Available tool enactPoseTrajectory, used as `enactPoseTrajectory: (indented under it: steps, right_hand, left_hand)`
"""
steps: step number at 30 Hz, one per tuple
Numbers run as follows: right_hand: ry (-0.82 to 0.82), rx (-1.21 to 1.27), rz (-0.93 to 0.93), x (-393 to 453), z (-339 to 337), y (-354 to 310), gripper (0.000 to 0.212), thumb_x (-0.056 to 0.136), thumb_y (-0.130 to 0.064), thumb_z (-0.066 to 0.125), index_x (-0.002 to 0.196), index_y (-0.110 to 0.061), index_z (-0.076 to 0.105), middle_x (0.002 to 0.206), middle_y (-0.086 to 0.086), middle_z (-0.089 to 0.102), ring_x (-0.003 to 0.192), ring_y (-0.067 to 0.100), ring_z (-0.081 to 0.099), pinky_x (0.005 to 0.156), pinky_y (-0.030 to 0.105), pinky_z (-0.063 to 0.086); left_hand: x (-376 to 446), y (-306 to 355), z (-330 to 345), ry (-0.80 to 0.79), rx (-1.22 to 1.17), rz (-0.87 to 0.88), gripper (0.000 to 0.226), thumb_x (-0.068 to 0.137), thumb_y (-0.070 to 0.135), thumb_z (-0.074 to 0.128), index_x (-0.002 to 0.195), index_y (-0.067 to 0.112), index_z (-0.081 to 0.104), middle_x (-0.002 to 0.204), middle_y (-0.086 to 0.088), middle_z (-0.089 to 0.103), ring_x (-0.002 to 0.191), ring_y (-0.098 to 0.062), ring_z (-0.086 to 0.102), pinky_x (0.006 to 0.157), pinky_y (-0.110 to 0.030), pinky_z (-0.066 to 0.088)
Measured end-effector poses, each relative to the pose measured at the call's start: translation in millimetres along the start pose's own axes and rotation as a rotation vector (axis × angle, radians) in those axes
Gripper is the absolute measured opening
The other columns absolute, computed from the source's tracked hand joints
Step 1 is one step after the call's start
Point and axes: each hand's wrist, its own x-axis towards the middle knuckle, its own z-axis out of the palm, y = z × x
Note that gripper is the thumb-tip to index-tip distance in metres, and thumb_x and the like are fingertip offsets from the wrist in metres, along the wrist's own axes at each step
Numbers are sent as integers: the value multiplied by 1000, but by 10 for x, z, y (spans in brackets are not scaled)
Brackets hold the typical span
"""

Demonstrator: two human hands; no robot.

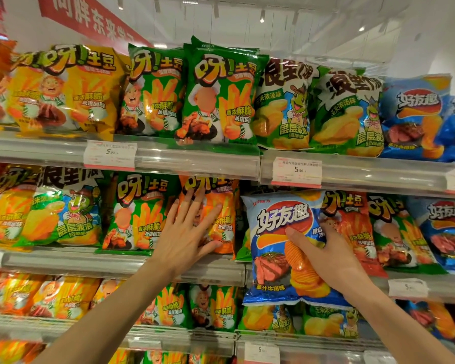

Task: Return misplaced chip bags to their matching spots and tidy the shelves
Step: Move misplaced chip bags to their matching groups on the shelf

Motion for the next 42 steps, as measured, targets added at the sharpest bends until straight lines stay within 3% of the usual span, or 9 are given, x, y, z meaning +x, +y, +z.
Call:
enactPoseTrajectory:
  steps: [3,16,22,24,27,33,37,40,42]
  right_hand:
    - [-3,1,-11,11,1,-4,117,64,-81,57,158,-19,26,157,6,40,143,30,38,112,48,38]
    - [23,37,-32,8,36,67,134,41,-105,51,149,-25,40,144,-2,56,130,25,54,104,51,48]
    - [30,124,-12,-50,22,34,117,58,-87,60,152,-22,37,143,-6,54,131,20,50,107,44,45]
    - [43,186,-18,-102,-4,56,100,72,-75,64,151,-21,37,138,-13,51,127,12,48,103,32,41]
    - [33,209,-15,-171,-89,170,98,76,-71,64,155,-22,31,150,-5,47,136,17,46,105,34,40]
    - [14,224,-25,-161,-474,520,108,71,-78,62,157,-26,24,155,-6,40,140,18,41,109,37,37]
    - [20,275,-44,-51,-909,810,106,70,-76,65,156,-27,28,139,-19,45,130,14,47,106,33,40]
    - [24,266,-51,75,-1269,1075,109,65,-83,66,155,-33,29,141,-21,42,135,15,46,110,37,40]
    - [44,250,-46,141,-1524,1245,114,61,-85,65,155,-31,30,144,-15,47,130,14,49,109,39,43]
  left_hand:
    - [17,7,6,-4,13,7,82,92,76,33,160,34,12,168,-15,-3,154,-36,-1,120,-59,20]
    - [-99,76,-81,-36,-24,-14,80,94,76,27,160,35,5,168,-11,-2,155,-32,-7,121,-61,12]
    - [-164,233,-266,55,-215,-83,66,101,58,33,159,27,20,168,-9,11,155,-26,5,124,-51,12]
    - [-198,381,-347,100,-360,-95,62,101,52,39,155,24,31,164,-8,23,151,-26,21,120,-47,25]
    - [-227,662,-470,113,-563,-139,59,100,52,41,152,25,36,156,-1,33,136,-17,41,104,-38,46]
    - [-135,1335,-641,110,-764,-168,59,95,63,35,149,38,33,142,18,33,98,-5,61,80,-31,52]
    - [65,1932,-667,75,-838,-163,61,94,66,34,150,43,27,145,17,33,118,-3,53,86,-26,52]
    - [287,2423,-711,97,-894,-155,57,96,62,38,148,40,33,139,17,39,121,9,44,88,-6,43]
    - [445,2748,-728,94,-933,-158,52,98,59,40,147,41,34,137,17,40,114,6,51,88,-16,50]
